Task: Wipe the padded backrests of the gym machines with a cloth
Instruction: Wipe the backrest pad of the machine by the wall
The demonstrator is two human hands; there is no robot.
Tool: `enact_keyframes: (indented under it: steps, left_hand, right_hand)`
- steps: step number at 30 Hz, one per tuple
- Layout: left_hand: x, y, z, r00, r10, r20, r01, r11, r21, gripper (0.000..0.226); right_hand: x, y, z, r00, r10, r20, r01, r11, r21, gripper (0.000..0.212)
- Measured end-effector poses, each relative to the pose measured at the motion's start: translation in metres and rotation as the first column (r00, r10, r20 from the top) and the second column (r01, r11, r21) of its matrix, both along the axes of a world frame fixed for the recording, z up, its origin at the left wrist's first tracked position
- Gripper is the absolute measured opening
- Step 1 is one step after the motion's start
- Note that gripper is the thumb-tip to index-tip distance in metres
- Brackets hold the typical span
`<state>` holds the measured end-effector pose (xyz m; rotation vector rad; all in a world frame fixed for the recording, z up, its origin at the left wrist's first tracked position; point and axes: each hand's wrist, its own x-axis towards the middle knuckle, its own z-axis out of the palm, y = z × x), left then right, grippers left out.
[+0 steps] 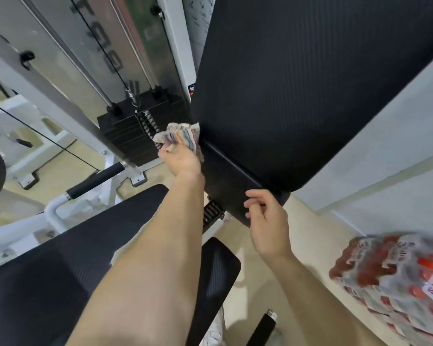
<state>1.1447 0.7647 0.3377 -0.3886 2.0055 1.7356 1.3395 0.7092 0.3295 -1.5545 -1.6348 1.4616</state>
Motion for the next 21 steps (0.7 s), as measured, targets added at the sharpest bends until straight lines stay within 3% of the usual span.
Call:
enact_keyframes:
  steps: [2,5,7,10,13,17,19,21]
  left_hand:
    - [-0.011,0.017,-0.015,0.989,-0.078,-0.125,0.076,0.997,-0.024,0.021]
    - [-0.008,0.027,-0.031,0.93,-0.178,-0.323,0.12,0.974,-0.193,0.016]
    - [0.002,0.025,-0.035,0.894,-0.247,-0.373,0.131,0.942,-0.31,0.014]
    - [0.018,0.019,-0.039,0.818,-0.422,-0.39,0.209,0.851,-0.481,0.031]
    - [0.024,0.018,-0.034,0.831,-0.399,-0.387,0.2,0.864,-0.462,0.03]
    - [0.024,0.016,-0.03,0.887,-0.337,-0.316,0.235,0.918,-0.319,0.023]
    - [0.022,0.015,-0.03,0.896,-0.35,-0.275,0.275,0.921,-0.276,0.011]
    - [0.023,0.013,-0.028,0.901,-0.365,-0.234,0.306,0.918,-0.252,0.027]
  right_hand:
    - [-0.009,0.007,-0.007,1.0,0.016,-0.022,-0.016,1.0,0.012,0.024]
    - [-0.017,0.018,-0.018,1.0,0.011,-0.028,-0.01,0.999,0.052,0.022]
    - [-0.017,0.021,-0.024,1.0,0.016,-0.026,-0.014,0.997,0.076,0.022]
    - [-0.011,0.022,-0.03,0.999,0.032,-0.029,-0.03,0.996,0.082,0.022]
    - [0.0,0.021,-0.033,0.999,0.026,-0.036,-0.024,0.998,0.059,0.024]
    - [0.011,0.02,-0.034,0.999,0.01,-0.041,-0.009,0.999,0.038,0.025]
    - [0.013,0.019,-0.033,0.999,0.01,-0.042,-0.008,0.999,0.046,0.025]
    - [0.013,0.018,-0.031,0.998,0.007,-0.055,-0.004,0.999,0.046,0.025]
